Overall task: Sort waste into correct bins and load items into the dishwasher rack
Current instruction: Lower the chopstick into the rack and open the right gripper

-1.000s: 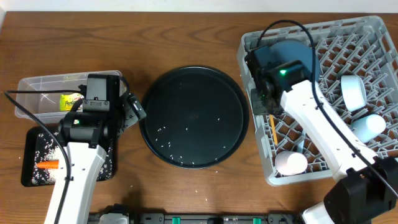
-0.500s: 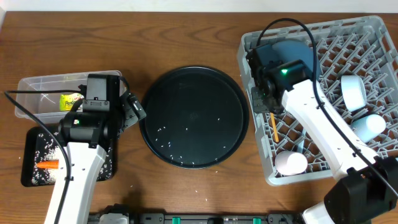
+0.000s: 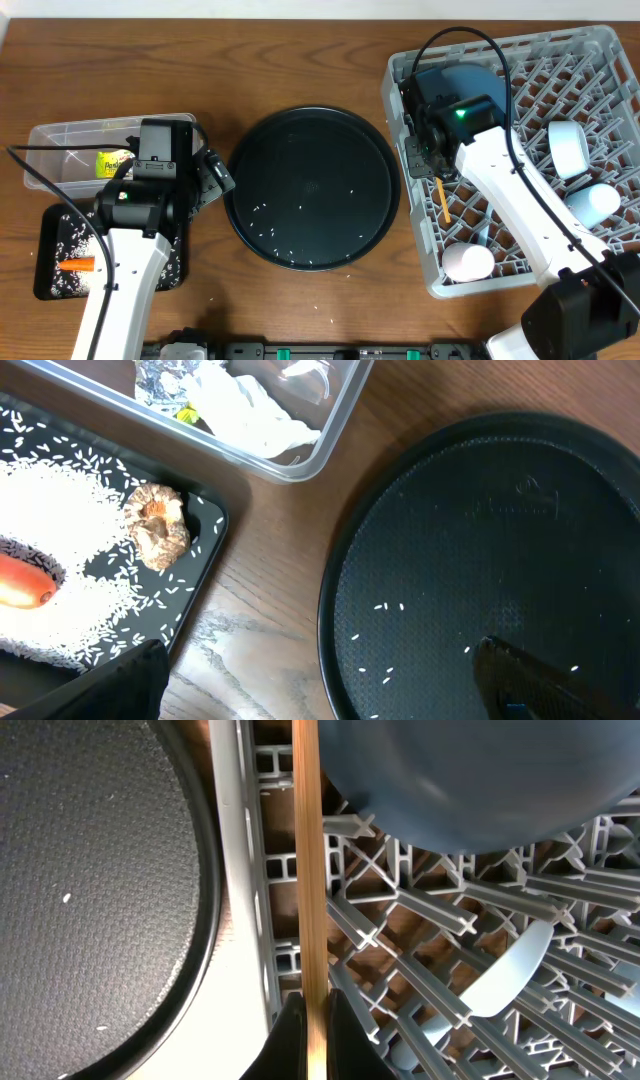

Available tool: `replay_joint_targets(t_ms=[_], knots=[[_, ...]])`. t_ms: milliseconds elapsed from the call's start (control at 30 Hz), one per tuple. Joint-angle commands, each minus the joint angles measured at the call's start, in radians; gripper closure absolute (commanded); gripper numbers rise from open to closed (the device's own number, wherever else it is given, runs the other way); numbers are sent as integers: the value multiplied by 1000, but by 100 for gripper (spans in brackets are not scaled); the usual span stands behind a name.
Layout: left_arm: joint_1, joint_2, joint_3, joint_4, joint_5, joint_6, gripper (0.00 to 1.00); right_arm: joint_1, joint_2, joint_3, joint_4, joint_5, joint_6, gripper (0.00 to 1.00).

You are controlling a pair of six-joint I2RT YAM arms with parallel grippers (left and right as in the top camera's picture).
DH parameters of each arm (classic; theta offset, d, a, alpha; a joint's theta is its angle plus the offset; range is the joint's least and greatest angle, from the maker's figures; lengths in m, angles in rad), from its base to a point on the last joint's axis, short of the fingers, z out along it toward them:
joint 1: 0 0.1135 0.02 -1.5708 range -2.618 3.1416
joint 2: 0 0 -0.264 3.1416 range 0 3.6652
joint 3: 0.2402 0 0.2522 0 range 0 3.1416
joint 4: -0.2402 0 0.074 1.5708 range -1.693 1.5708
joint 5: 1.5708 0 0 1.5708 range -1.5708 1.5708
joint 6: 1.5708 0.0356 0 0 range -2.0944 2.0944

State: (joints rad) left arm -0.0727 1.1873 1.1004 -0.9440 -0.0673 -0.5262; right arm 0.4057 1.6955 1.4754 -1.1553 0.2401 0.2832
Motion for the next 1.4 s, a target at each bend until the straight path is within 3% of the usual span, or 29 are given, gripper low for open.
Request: replay_joint_targets(t_ms=[0, 333, 467, 500, 600, 733, 867, 967, 1033, 1100, 1367], knots=[[5, -3, 16, -5, -16, 2, 2, -13, 28, -11, 13, 10, -11, 99], [5, -3, 16, -5, -16, 2, 2, -13, 66, -18, 26, 10, -11, 96], [5, -3, 16, -5, -16, 2, 2, -13, 68, -18, 26, 11, -11, 60], [5, -3, 16, -5, -16, 2, 2, -13, 68, -18, 26, 10, -11, 57], [5, -3, 16, -5, -16, 2, 2, -13, 68, -18, 21, 13, -11, 55], [5, -3, 16, -5, -16, 2, 2, -13, 58, -17, 10, 18, -9, 64], [5, -3, 16, -5, -16, 2, 2, -13, -3, -17, -24, 13, -7, 59], [5, -3, 16, -5, -16, 2, 2, -13, -79, -17, -48, 10, -7, 44], [5, -3, 16, -5, -16, 2, 2, -13, -124, -17, -62, 10, 1, 26], [5, -3, 16, -5, -16, 2, 2, -13, -164, -17, -78, 3, 49, 1], [5, -3, 16, -5, -16, 2, 2, -13, -218, -17, -87, -12, 64, 1]])
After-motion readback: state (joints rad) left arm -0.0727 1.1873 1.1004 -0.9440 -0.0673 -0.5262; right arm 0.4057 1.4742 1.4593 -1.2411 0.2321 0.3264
